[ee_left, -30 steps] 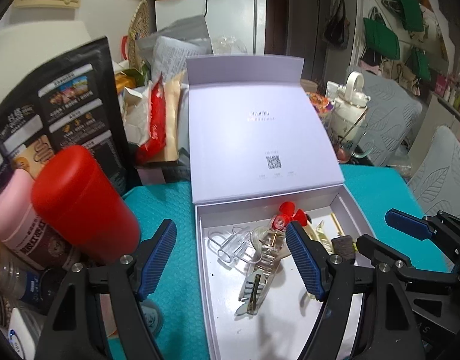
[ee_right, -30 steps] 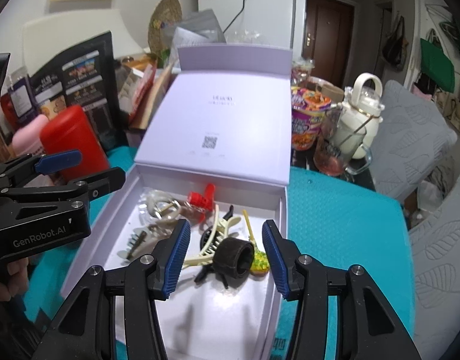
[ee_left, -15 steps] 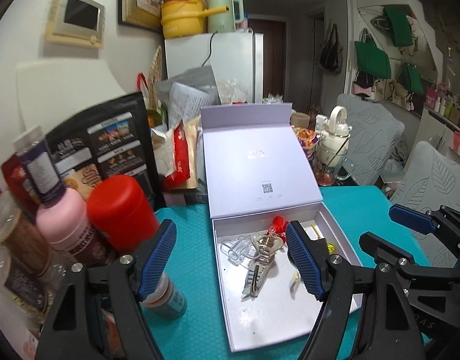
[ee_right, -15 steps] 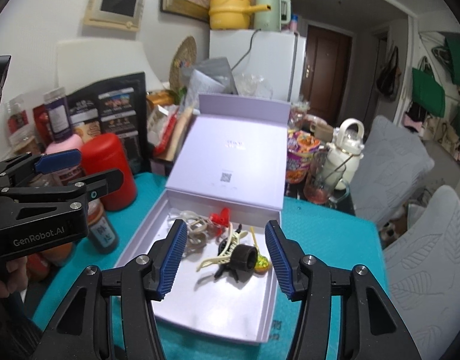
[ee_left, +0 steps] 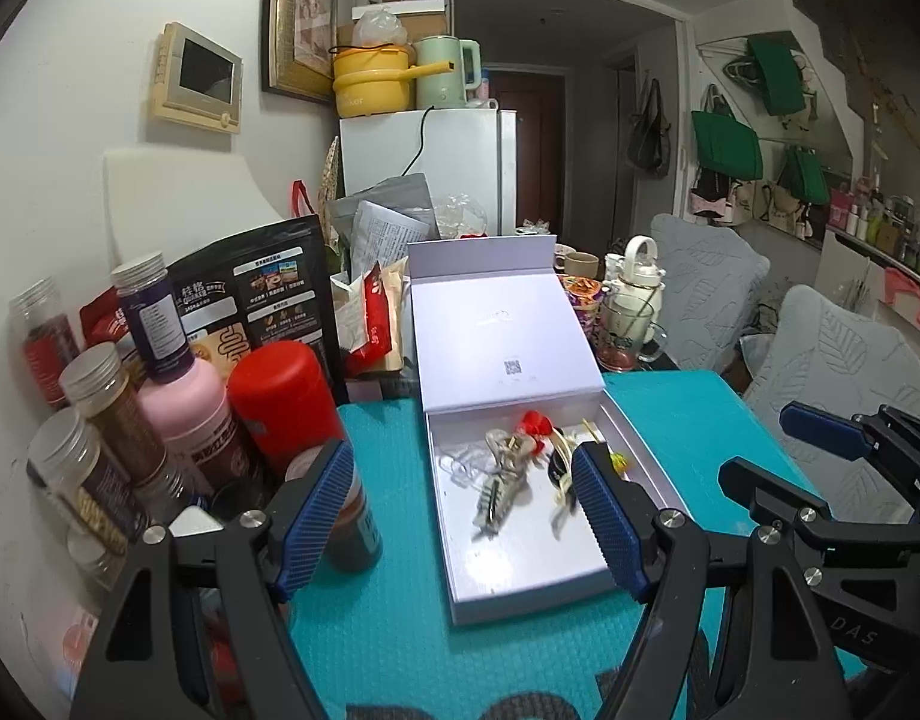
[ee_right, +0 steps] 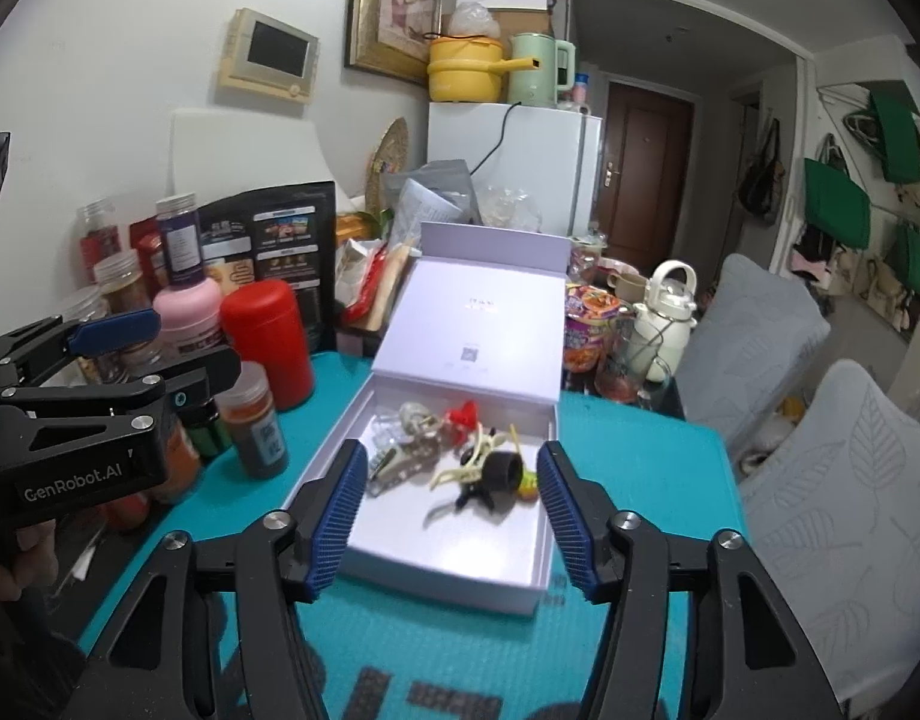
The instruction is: Organize rigid objects
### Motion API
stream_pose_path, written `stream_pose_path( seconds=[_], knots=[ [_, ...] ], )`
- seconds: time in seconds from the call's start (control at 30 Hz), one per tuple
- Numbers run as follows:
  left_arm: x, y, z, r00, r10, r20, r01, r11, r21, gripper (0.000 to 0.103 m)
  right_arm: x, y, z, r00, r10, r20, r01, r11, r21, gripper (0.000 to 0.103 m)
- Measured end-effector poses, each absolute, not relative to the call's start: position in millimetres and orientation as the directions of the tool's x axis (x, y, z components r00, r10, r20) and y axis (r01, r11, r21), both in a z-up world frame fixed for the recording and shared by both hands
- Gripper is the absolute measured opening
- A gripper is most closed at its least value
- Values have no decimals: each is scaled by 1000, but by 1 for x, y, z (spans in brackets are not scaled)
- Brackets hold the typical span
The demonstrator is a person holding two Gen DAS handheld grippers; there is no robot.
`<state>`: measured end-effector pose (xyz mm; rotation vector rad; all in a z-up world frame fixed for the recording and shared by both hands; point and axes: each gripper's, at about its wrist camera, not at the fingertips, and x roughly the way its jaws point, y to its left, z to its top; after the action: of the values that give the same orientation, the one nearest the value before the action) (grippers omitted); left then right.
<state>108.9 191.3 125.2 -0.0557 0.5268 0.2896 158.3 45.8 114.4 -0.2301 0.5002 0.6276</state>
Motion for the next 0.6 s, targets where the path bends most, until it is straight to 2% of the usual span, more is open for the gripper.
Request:
stream_pose_path(
  seconds=[0.23, 0.6],
  knots=[
    [79, 176, 117, 826, 247, -506, -270, 963, 30, 75, 125, 31, 110, 708, 498, -500, -596, 802, -44, 71],
    [51, 164, 95, 809, 244, -535, -256, 965, 54, 75, 95, 17, 89, 723, 450, -525, -552, 833, -47, 72]
  ],
)
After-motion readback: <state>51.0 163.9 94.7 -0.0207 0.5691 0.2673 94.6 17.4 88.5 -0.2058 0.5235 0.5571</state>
